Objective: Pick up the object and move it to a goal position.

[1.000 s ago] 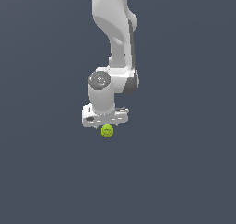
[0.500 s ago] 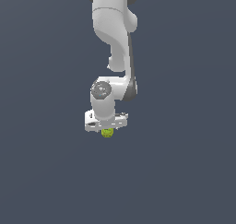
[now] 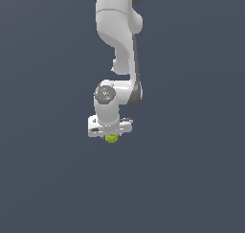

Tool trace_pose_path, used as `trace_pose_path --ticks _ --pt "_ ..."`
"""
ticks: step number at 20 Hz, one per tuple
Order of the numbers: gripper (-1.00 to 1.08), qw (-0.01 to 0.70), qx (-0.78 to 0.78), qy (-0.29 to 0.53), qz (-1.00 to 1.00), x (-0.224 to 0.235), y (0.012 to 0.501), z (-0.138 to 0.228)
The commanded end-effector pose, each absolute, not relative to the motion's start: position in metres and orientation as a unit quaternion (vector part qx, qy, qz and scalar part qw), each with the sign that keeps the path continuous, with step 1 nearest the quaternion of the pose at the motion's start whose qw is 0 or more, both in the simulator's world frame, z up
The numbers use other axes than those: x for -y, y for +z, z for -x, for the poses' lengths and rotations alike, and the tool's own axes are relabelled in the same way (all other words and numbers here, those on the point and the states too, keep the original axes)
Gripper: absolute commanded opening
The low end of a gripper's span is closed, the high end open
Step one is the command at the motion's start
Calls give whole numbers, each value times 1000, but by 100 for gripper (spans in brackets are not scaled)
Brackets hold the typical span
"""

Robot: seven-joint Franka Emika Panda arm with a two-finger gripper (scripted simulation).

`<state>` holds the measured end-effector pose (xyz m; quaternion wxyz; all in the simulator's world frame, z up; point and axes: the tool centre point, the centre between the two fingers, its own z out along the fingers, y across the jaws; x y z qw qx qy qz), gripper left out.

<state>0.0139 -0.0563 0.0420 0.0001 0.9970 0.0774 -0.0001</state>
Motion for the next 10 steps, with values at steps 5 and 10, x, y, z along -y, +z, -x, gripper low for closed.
trace_pose_path --ticks 5,10 --pt "-100 0 -78 0 -997 56 43 -14" --pt "-100 0 -78 0 -997 52 54 -12"
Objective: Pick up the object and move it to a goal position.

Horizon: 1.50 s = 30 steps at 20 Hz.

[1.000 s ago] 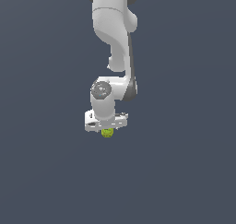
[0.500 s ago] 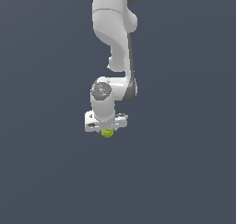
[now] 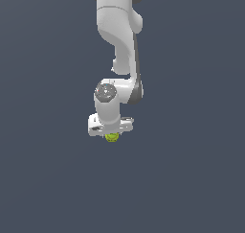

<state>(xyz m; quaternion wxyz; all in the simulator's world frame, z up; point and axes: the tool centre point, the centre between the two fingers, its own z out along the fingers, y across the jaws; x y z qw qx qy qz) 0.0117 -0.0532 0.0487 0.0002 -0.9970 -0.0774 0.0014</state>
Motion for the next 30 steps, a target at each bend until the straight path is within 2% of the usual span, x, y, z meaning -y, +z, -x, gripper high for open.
trace_pose_path --ticks 1,11,30 --pt "-100 0 78 0 997 50 58 -11" --pt "-100 0 78 0 997 25 127 0" --pt "-100 -1 78 0 997 -53 343 34"
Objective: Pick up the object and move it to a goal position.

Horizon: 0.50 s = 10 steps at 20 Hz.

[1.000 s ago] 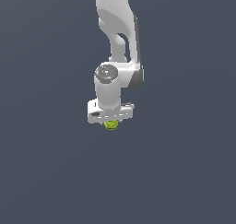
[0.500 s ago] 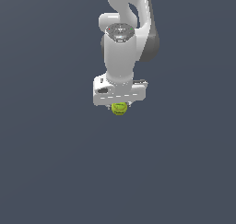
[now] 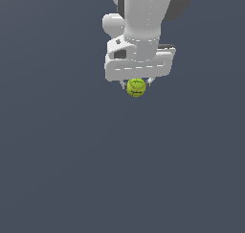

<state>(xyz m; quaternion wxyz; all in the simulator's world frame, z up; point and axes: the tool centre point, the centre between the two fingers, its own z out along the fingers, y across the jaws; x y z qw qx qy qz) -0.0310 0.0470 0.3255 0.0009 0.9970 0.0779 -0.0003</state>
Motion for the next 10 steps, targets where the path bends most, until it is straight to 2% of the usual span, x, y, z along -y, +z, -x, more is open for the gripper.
trace_pose_path --ticks 1,10 --pt "-100 1 -78 0 -997 -57 354 35" --pt "-100 1 -78 0 -997 -90 445 46"
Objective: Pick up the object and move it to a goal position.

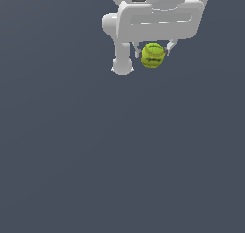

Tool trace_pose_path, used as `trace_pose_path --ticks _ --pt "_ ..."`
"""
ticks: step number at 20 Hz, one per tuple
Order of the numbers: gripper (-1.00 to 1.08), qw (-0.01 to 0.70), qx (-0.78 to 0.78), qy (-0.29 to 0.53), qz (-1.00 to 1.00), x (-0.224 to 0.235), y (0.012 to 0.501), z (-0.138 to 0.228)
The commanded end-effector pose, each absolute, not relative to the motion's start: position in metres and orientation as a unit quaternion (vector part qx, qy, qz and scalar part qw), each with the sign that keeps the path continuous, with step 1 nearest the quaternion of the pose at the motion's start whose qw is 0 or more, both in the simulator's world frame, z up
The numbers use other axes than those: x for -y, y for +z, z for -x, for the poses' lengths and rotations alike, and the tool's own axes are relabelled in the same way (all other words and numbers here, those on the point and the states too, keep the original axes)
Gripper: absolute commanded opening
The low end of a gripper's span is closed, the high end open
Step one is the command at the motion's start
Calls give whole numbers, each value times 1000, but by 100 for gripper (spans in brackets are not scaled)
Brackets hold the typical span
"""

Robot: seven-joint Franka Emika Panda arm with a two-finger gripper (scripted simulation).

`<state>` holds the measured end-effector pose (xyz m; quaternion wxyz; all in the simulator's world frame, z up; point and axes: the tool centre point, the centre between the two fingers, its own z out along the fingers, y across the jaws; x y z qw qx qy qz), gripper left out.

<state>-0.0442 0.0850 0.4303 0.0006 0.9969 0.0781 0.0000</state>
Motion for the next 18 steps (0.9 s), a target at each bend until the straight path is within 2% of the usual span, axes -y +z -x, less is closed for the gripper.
trace_pose_path --ticks 1,9,18 --pt "-100 1 -78 0 -997 -93 452 47" --pt "-100 0 -78 0 -997 -108 495 50" --pt "-100 0 -78 0 -997 -114 508 50"
